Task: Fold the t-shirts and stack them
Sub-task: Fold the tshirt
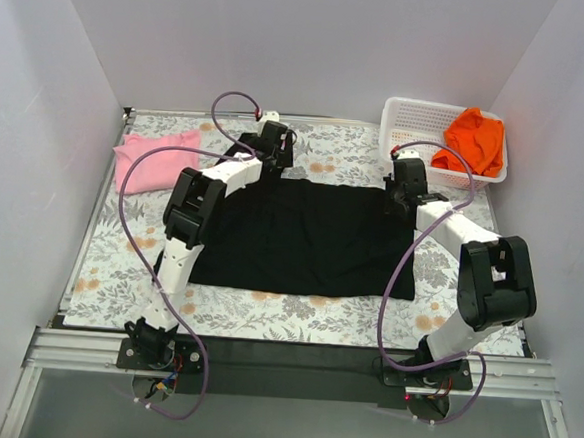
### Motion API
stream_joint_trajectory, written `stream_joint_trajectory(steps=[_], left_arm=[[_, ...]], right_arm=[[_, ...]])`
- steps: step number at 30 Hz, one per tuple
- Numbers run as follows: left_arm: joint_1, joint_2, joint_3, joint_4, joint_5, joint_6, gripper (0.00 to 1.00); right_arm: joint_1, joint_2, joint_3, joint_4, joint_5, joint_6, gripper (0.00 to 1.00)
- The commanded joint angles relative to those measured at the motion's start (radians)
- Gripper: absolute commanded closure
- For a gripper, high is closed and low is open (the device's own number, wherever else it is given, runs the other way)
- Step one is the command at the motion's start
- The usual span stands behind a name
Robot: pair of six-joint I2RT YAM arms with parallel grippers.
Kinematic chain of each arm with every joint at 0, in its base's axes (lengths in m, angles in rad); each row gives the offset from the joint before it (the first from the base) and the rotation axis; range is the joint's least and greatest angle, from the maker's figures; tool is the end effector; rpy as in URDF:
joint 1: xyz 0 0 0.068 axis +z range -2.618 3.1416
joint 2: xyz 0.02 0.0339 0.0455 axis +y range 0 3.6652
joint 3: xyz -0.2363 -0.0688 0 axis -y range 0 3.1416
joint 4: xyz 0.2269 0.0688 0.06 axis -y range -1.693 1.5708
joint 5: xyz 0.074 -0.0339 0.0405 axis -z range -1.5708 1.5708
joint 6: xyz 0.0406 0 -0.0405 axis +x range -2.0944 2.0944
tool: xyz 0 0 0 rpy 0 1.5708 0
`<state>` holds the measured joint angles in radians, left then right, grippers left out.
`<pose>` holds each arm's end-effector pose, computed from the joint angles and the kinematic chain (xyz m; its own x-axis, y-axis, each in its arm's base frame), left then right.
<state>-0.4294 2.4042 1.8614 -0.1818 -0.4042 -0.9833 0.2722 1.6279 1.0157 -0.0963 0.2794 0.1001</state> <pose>0.4645 -0.1951 0.1328 -0.4298 -0.6449 -0.6320 -0.4379 0.7610 -0.4787 0.3300 0.0805 0.1946 -0.6293 -0.0759 -0.7735 0.0062 0.9947 -0.1027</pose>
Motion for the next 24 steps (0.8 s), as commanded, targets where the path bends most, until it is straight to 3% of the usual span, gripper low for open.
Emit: stream_joint_trajectory(steps=[1,6,13,19,24], left_arm=[[0.026,-0.017,0.042,0.031,-0.022,0.037,0.12],[0.043,-0.007,0.051,0.084,0.008,0.069,0.12],[0.070,0.090,0.180,0.093,0.054,0.126,0.16],[0.086,0.142,0.236,0.074,0.090,0.143,0.33],[0.089,0.142,0.236,0.073,0.103,0.153,0.33]], right_arm=[[-0.008,-0.049,-0.008,0.052,-0.026,-0.010,0.99],[-0.010,-0.054,-0.014,0.055,-0.028,-0.010,0.99],[-0.010,-0.051,-0.019,0.053,-0.032,-0.010,0.99],[-0.011,-0.059,-0.019,0.055,-0.034,-0.010,0.99],[-0.010,-0.060,-0.019,0.055,-0.036,-0.010,0.99]])
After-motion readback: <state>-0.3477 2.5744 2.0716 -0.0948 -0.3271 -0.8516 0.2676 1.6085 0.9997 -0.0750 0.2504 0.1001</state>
